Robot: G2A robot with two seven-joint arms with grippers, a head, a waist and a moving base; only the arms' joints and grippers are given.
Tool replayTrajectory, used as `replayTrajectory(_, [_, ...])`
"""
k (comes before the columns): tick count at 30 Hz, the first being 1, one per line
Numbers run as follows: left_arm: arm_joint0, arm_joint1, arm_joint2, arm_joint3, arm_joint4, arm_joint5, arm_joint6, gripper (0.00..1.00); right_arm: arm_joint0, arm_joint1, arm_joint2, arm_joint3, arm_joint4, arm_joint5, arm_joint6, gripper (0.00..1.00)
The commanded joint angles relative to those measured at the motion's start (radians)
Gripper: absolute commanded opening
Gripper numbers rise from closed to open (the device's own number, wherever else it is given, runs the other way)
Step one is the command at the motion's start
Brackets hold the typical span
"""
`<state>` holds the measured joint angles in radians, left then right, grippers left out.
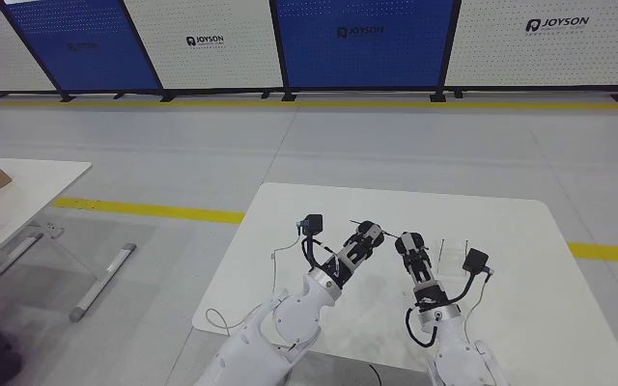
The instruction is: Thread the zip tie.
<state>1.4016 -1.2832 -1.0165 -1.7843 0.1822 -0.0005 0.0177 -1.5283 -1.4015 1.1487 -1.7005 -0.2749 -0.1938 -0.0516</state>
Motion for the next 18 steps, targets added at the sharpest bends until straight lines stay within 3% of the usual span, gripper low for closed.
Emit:
replayTrajectory(1, [0.001,0.000,-0.001,0.000,0.000,-0.001,0.000,0.00,0.000,0.000,-0.001,-0.001,-0.003,-0.001,0.003,0.00])
replayTrajectory(18, [0.013,-0.001,-0.005,-0.015,0.008,-0.008,-0.026,0.00,0.021,-0.004,-0.020,-0.008,-0.040,0.024,0.012,0.00])
